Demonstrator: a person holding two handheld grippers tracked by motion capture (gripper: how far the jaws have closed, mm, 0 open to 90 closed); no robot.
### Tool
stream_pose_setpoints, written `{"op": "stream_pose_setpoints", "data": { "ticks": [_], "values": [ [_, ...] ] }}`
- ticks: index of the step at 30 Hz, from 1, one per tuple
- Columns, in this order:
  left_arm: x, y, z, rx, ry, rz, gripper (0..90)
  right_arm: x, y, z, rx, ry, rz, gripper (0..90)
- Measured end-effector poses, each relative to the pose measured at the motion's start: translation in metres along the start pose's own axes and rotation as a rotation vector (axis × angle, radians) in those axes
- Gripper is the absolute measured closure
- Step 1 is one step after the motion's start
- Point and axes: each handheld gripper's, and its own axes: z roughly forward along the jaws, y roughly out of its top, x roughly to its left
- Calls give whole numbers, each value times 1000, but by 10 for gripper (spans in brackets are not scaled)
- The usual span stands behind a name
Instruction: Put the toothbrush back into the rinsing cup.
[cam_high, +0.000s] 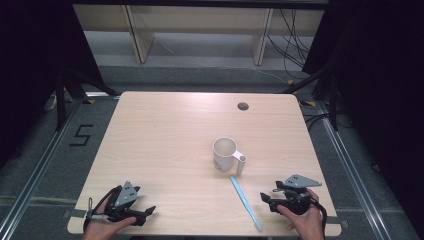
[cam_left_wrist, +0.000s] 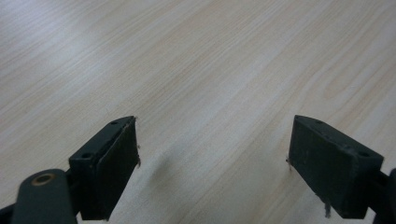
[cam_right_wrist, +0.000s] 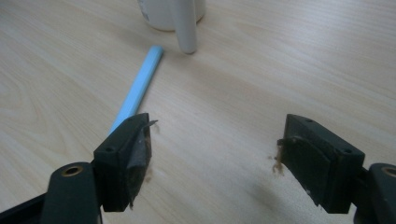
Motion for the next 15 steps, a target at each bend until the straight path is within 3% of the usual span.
{"op": "stream_pose_setpoints", "data": {
  "ticks": [1,2,3,5,8,10,11,14,15],
  "values": [
    [0,0,1,-3,-1,-3,153,-2,0,0,-8,-11,-37,304],
    [0,0,1,0,3,2,153,0,0,0,-14,7,-8,309],
    [0,0,1,0,3,2,153,-1,1,-1,-15,3,-38,310],
    [0,0,0,-1,2,1,153,-2,2,-1,-33,7,-54,342],
    [0,0,0,0,3,-1,153,-1,2,-2,-17,33,-66,386],
    [0,0,0,0,2,1,153,0,3,-2,-6,45,-87,432],
    [0,0,0,0,5,1,153,1,3,-3,0,27,-102,454],
    [0,0,0,-2,5,0,153,7,4,-5,-1,30,-89,540],
    [0,0,0,-3,6,0,153,7,5,-5,-17,23,-128,592]
  ]
}}
